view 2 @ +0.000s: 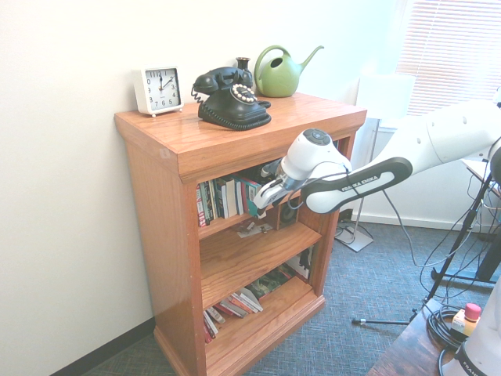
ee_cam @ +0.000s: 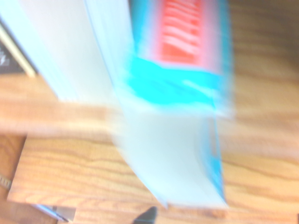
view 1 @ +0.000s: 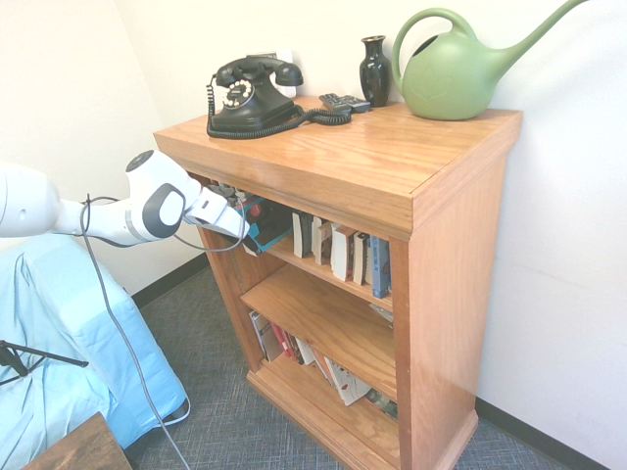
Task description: Organize the shelf
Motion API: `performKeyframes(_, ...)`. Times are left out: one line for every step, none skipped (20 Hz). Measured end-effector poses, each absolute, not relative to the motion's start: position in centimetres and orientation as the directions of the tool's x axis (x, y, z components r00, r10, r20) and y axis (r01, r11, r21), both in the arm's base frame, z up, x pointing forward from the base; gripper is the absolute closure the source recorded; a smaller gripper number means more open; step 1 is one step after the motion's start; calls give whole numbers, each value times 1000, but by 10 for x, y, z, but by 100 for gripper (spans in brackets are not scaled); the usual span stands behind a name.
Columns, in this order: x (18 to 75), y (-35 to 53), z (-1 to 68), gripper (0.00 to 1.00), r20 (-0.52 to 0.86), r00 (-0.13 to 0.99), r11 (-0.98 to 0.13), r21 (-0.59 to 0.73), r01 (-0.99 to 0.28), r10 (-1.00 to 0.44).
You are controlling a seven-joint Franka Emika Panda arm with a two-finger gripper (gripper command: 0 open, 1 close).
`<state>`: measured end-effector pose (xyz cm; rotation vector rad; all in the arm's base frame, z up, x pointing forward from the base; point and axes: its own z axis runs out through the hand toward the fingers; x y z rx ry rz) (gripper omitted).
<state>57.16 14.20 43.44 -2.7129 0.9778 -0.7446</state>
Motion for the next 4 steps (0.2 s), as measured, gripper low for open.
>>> performKeyframes(564,140,434,0,399,661,-772,-312,-554,-636)
performKeyframes(556,138,434,0,398,661,-772,-311,-555,-636)
performKeyframes(549,137,433,0,398,662,-772,-313,-553,-635)
performKeyframes(542,137,432,0,396,662,-771,-314,-553,-636)
